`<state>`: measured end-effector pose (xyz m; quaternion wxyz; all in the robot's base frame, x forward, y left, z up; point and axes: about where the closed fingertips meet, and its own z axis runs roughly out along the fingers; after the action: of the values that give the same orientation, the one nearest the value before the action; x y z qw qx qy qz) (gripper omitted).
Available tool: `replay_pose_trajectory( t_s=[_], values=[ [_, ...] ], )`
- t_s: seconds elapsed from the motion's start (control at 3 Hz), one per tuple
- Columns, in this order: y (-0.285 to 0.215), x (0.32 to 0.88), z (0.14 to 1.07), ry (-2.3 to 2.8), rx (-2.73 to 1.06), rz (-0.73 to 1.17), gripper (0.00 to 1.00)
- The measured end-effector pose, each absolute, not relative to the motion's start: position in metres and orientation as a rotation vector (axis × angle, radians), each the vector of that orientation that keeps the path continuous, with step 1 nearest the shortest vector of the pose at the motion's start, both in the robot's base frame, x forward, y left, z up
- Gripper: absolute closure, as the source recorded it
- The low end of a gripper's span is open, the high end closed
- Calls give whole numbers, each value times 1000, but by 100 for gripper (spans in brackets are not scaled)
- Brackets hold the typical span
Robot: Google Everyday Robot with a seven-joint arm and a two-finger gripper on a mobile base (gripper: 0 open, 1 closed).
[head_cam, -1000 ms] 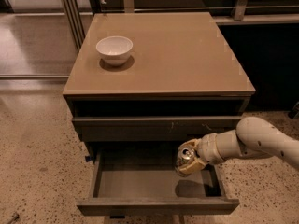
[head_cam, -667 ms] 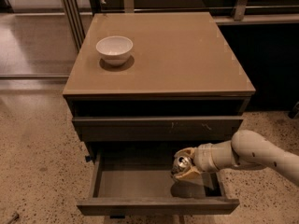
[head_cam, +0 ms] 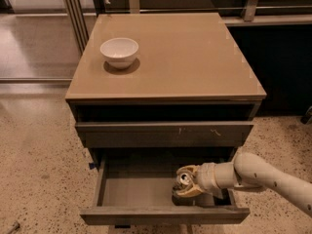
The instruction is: Place 7up can into middle drawer
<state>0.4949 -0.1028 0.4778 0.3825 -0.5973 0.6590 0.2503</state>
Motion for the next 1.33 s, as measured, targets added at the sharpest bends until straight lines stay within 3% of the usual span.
replay_pose_trajectory(
  t_s=[1.33],
  values=[
    [-102, 517, 416, 1728, -1658, 594, 100]
  ],
)
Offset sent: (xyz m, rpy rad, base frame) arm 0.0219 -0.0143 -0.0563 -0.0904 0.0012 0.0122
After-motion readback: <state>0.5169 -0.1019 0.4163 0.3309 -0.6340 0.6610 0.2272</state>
